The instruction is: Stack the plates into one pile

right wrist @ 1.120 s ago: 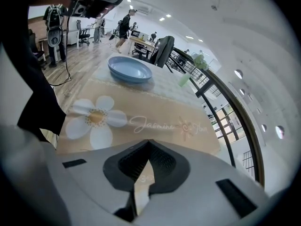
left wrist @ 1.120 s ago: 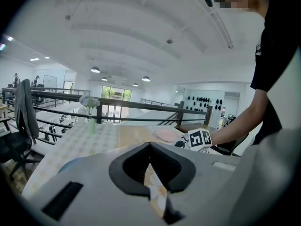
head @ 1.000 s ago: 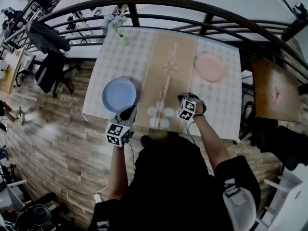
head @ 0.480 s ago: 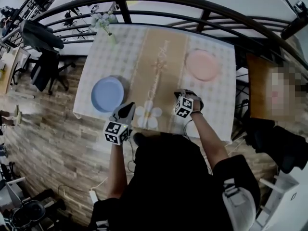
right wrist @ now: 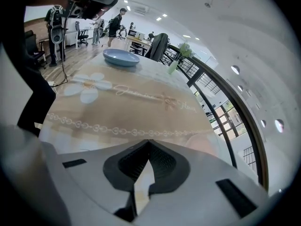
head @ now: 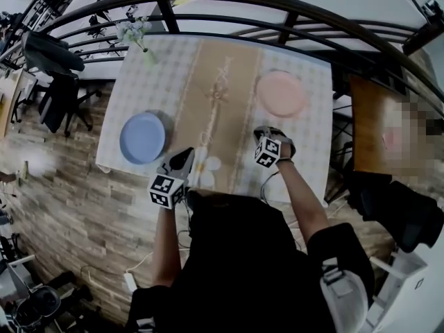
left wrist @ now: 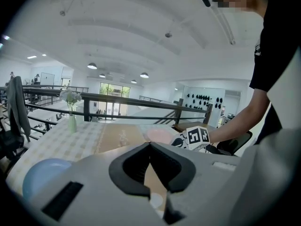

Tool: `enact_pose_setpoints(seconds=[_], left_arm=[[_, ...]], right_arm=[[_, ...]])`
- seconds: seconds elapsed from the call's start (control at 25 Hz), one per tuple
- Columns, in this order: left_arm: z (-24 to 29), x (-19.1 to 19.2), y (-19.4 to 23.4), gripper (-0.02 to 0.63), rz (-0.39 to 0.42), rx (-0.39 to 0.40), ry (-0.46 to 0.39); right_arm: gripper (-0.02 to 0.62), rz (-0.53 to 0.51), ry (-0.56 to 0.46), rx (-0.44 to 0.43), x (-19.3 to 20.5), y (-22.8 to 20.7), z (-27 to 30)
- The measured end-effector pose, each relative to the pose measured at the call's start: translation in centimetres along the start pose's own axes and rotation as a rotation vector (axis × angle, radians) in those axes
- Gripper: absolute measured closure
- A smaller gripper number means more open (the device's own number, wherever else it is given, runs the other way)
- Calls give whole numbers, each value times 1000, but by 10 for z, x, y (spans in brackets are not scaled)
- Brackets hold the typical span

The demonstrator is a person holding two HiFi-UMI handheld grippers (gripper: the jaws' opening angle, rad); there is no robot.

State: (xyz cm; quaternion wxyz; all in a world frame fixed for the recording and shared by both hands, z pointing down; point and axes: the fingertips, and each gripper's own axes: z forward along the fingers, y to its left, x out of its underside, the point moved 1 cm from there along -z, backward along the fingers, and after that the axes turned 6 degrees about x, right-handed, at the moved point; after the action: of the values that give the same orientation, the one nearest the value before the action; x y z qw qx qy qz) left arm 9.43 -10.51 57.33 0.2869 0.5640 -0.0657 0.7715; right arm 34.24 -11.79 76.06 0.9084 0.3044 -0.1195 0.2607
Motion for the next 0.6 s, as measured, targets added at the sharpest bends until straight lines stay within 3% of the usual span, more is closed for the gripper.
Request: enact_pose_setpoints(seconds=[0.4,0.6], left_arm=[[8,0,-6,606,10,-9,34],[2,4,-8,606,11,-26,41]], right_arm=[[589,4,62,76,52,-52,15],[581,2,90,79,74,-58,25]])
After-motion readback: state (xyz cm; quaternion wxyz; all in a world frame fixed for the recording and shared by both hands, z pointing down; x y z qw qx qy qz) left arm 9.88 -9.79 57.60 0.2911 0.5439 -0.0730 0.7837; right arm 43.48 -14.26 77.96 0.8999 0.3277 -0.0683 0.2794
